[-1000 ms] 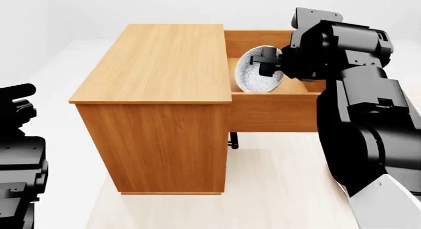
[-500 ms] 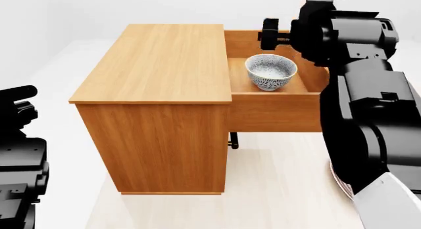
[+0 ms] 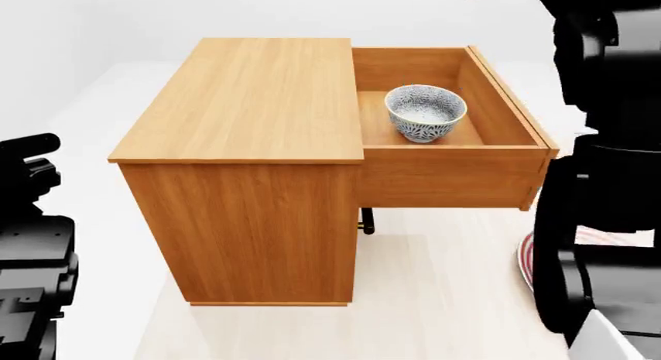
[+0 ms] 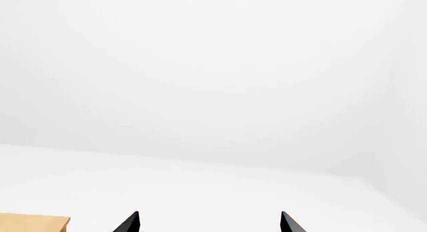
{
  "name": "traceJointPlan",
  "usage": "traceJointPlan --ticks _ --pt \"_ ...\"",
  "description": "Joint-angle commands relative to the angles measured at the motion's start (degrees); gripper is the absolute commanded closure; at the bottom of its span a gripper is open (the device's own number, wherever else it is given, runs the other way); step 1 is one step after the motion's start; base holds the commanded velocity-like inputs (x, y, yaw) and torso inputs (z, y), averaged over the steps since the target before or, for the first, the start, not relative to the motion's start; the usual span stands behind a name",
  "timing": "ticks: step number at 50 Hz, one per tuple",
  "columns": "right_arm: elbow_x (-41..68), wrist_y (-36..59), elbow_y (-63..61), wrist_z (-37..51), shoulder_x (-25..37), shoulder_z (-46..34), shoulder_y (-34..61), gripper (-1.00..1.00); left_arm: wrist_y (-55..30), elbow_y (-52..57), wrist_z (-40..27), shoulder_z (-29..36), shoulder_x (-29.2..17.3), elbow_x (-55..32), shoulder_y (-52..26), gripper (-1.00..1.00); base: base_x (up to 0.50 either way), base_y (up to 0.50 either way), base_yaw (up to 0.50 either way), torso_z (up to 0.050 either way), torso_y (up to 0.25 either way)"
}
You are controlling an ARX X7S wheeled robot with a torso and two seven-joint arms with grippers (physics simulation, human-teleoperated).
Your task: Open the top drawer of the cabinet and put the bowl in it.
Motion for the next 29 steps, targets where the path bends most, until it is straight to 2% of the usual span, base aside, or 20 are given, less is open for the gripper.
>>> traceJointPlan --ticks 1,5,8,10,12,13,14,20,29 --pt "0.5 20.9 -34.9 -6.5 6.6 -0.7 -11.2 -1.00 0.0 0.0 -0.1 0.0 0.0 0.0 -0.4 -1.00 0.00 0.00 0.00 0.000 0.000" --pt "1.3 29.3 -46.3 -8.7 8.5 1.5 -15.5 -1.00 0.0 0.0 -0.1 -0.1 0.0 -0.1 -0.5 -1.00 0.00 0.00 0.00 0.000 0.000" --pt "-0.5 31.3 -51.5 -11.6 8.8 3.0 -19.0 -1.00 0.1 0.0 -0.1 -0.1 0.0 0.0 -0.6 -1.00 0.00 0.00 0.00 0.000 0.000" --pt "-11.0 31.3 -54.0 -20.1 7.1 2.2 -21.2 -1.00 0.1 0.0 -0.2 -0.1 0.0 0.0 -0.6 -1.00 0.00 0.00 0.00 0.000 0.000" --pt "-28.2 31.3 -55.7 -35.7 3.2 0.1 -23.1 -1.00 0.1 0.0 -0.2 -0.2 -0.1 0.0 -0.6 -1.00 0.00 0.00 0.00 0.000 0.000" --pt "-36.8 31.2 -56.7 -40.0 2.3 -0.7 -24.0 -1.00 0.1 0.0 -0.2 -0.2 -0.1 0.0 -0.7 -1.00 0.00 0.00 0.00 0.000 0.000" --pt "-39.7 31.2 -57.8 -42.0 1.8 -1.0 -25.1 -1.00 0.1 0.0 -0.2 -0.2 -0.1 0.0 -0.7 -1.00 0.00 0.00 0.00 0.000 0.000" --pt "-40.5 27.3 -59.3 -42.5 -0.6 2.3 -31.2 -1.00 0.2 0.0 -0.2 -0.2 -0.1 0.0 -0.8 -1.00 0.00 0.00 0.00 0.000 0.000" --pt "-37.4 20.2 -57.6 -39.6 -3.8 6.8 -35.5 -1.00 0.1 0.0 0.0 -0.3 0.0 -0.1 -0.7 -1.00 0.00 0.00 0.00 0.000 0.000"
